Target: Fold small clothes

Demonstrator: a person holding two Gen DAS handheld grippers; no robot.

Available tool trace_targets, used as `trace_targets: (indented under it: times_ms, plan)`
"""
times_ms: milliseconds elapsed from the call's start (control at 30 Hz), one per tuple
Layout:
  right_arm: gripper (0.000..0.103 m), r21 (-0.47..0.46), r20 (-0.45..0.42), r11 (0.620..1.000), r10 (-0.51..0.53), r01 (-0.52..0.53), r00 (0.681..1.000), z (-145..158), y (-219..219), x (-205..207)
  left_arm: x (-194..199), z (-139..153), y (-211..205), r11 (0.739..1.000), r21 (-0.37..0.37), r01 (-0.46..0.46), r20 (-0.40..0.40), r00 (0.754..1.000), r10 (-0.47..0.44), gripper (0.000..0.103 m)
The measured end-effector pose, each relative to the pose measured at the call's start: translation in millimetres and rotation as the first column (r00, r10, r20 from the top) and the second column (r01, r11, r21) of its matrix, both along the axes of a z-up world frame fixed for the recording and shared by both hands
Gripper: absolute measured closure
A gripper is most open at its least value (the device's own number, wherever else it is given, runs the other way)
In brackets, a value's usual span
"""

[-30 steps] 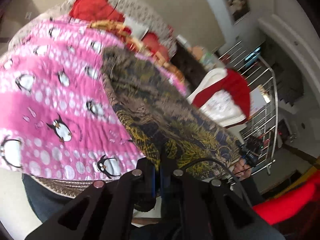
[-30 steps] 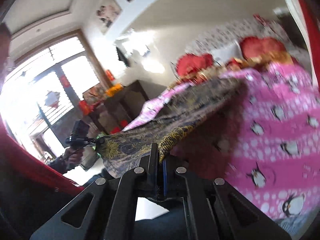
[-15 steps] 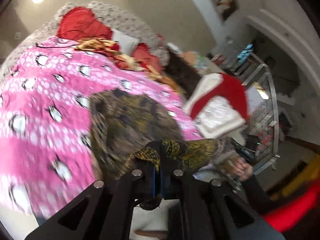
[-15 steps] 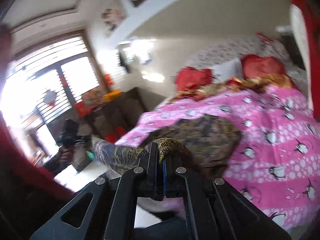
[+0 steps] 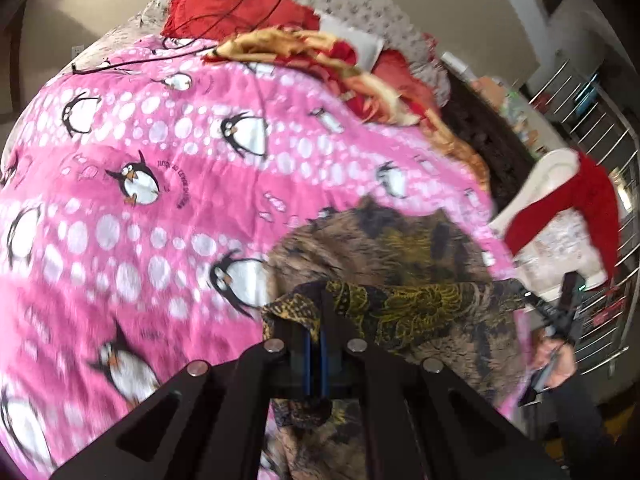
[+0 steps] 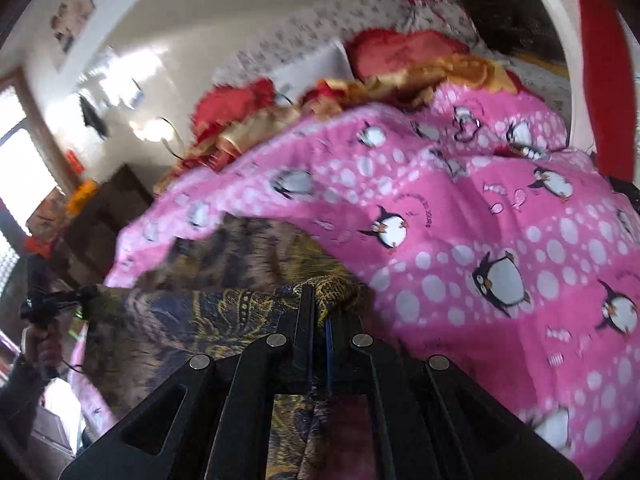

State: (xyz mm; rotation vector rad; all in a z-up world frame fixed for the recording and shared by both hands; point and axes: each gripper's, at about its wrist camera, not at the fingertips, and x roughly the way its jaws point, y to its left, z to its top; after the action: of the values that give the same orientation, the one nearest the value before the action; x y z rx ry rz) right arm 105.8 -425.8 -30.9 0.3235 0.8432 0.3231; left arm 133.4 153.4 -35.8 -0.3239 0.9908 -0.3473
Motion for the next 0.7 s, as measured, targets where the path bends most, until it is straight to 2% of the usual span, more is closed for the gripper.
trace_targets:
  times_ms: [233, 333, 400, 433, 467, 500, 533, 600, 667, 700]
  plan:
    - [0.099, -0.009, -0.148, 1.0, -0.013, 0.012, 0.989, -31, 7, 30, 28, -41, -9, 0.998, 0.062, 0.03, -0.109, 0.994, -0.023, 0.098]
    - [0.095, 0.074, -0.205, 0.997, -0.014, 0.03, 0.979, -35, -1, 33, 26, -40, -2, 0.999, 0.024, 0.022, -0.112, 0.993, -0.019, 0.097]
    - [0.09, 0.18, -0.221, 0.982, -0.01, 0.051, 0.975, -30, -13, 29, 18, -32, 7, 1.0, 0.012, 0.006, -0.105, 0.994, -0.005, 0.087]
    - [0.088, 0.218, -0.216, 0.974, -0.011, 0.059, 0.976, -25, -18, 25, 11, -26, 13, 1.0, 0.024, -0.008, -0.093, 0.996, 0.01, 0.081]
    - [0.085, 0.251, -0.201, 0.966, -0.013, 0.064, 0.979, -18, -24, 19, 5, -20, 18, 0.998, 0.053, -0.03, -0.078, 0.996, 0.034, 0.062]
    - [0.084, 0.268, -0.18, 0.961, -0.02, 0.068, 0.983, -10, -29, 11, -1, -13, 22, 0.996, 0.08, -0.048, -0.059, 0.997, 0.053, 0.051]
    - [0.084, 0.264, -0.162, 0.962, -0.032, 0.074, 0.986, -2, -32, 3, -12, -4, 25, 0.991, 0.115, -0.074, -0.029, 0.997, 0.077, 0.051]
    - [0.084, 0.219, -0.111, 0.972, -0.059, 0.082, 0.992, 15, -32, -18, -36, 13, 23, 0.988, 0.122, -0.094, 0.014, 0.996, 0.093, 0.052]
    - [0.084, 0.133, -0.049, 0.99, -0.04, 0.047, 0.998, 37, -13, -43, -69, 30, 2, 0.993, 0.109, -0.05, 0.083, 0.996, 0.041, 0.054]
    - [0.084, 0.093, -0.018, 0.996, -0.006, 0.008, 1.0, 45, 2, -53, -85, 35, -14, 0.994, 0.108, -0.013, 0.107, 0.994, 0.001, 0.062]
